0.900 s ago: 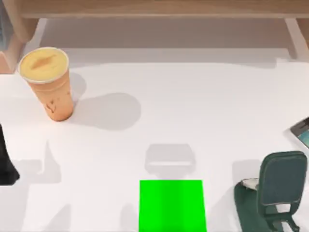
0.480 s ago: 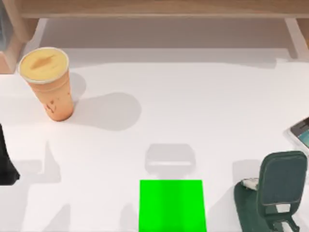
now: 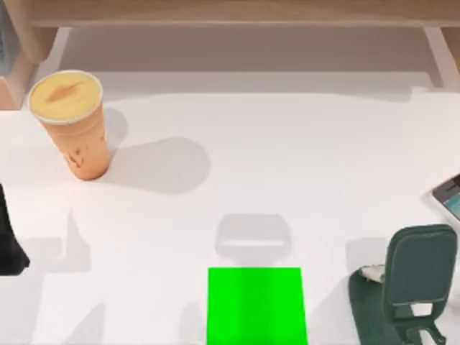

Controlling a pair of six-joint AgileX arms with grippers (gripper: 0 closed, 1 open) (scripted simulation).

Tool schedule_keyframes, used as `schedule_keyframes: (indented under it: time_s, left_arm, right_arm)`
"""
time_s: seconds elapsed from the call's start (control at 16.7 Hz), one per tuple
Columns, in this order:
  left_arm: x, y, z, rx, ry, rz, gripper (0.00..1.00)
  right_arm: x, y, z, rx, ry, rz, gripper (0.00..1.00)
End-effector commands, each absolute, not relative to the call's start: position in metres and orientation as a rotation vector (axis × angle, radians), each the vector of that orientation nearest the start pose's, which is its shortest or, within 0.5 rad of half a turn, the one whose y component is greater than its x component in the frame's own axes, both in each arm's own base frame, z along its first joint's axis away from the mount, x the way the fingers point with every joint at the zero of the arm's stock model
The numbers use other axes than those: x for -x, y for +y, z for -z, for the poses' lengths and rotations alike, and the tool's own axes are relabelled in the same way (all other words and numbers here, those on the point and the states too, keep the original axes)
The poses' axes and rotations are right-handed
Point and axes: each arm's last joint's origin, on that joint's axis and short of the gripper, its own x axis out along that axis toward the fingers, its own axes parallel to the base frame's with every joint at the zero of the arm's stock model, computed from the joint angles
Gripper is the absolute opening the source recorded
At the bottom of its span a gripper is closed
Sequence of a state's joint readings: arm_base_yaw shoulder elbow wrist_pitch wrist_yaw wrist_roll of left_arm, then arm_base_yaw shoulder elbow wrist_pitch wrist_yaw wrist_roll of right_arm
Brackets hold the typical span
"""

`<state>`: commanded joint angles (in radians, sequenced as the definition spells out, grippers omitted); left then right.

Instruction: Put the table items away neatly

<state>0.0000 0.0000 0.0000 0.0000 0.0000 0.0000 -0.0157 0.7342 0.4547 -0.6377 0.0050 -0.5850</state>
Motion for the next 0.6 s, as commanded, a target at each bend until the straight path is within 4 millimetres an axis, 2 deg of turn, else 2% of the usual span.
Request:
schedule_keyframes:
  time_s: [0.3, 0.6]
  left_arm:
    - [-0.106, -0.001, -0.16, 0.0, 0.0, 0.0, 1.0]
    - [-0.106, -0.001, -0.16, 0.0, 0.0, 0.0, 1.0]
  right_arm:
    - [-0.17, -0.004, -0.194, 0.701, 1.241, -0.525, 1.0]
    - [-0.189, -0.004, -0.193, 0.762, 1.42, -0.736, 1.0]
